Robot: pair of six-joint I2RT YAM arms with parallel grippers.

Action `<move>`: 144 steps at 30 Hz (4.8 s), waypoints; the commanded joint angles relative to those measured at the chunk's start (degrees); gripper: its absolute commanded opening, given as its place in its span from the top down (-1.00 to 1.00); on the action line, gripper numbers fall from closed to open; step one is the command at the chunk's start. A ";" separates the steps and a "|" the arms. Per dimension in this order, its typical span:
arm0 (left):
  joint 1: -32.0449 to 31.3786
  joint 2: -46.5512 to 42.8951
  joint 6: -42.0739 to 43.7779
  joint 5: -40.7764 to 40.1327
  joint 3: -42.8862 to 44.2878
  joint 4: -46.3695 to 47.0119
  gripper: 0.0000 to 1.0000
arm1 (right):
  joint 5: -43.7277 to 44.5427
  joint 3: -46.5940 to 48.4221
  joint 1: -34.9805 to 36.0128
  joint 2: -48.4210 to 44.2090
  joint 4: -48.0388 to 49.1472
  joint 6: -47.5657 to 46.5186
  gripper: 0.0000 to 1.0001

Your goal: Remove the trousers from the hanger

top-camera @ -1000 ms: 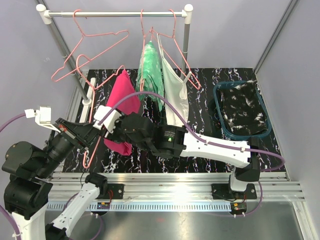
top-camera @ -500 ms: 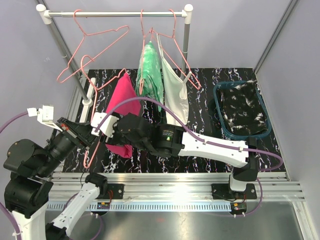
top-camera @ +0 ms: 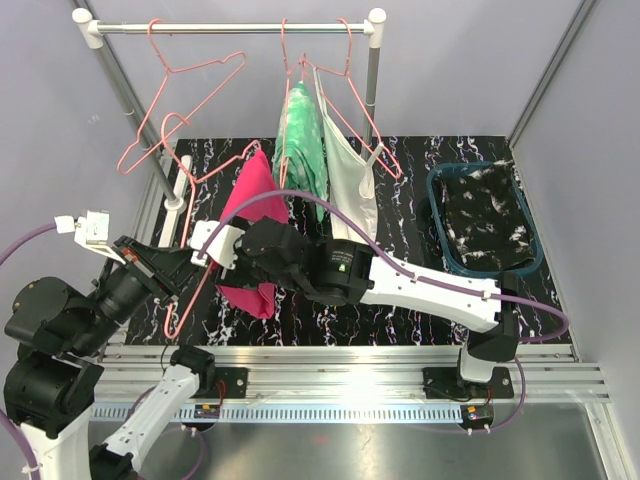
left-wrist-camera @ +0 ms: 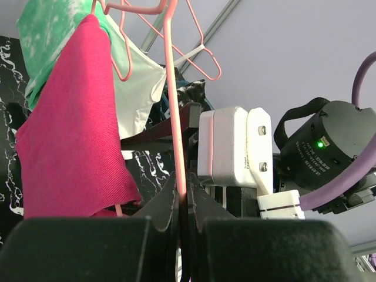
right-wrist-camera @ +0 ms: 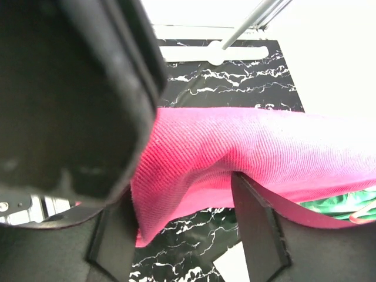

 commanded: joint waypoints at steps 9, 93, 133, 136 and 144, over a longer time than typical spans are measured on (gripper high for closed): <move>-0.15 -0.26 2.19 1.32 5.17 14.93 1.00 | 1.30 7.30 -1.71 -0.12 -11.76 -5.42 -0.42; 0.20 -7.47 11.15 -17.93 -12.05 5.35 1.00 | 17.64 28.25 1.54 -14.52 13.18 -15.00 1.00; 0.20 -5.53 15.46 -11.17 -8.71 5.61 1.00 | 53.53 -17.45 -50.63 -37.98 10.31 -13.46 1.00; 0.20 -6.06 15.55 -10.55 -9.59 6.40 1.00 | 50.54 -26.05 -54.60 -41.84 9.05 -11.93 1.00; 0.11 -6.24 16.08 -9.14 -11.78 7.63 1.00 | 46.50 -36.70 -58.13 -43.97 2.38 -6.49 1.00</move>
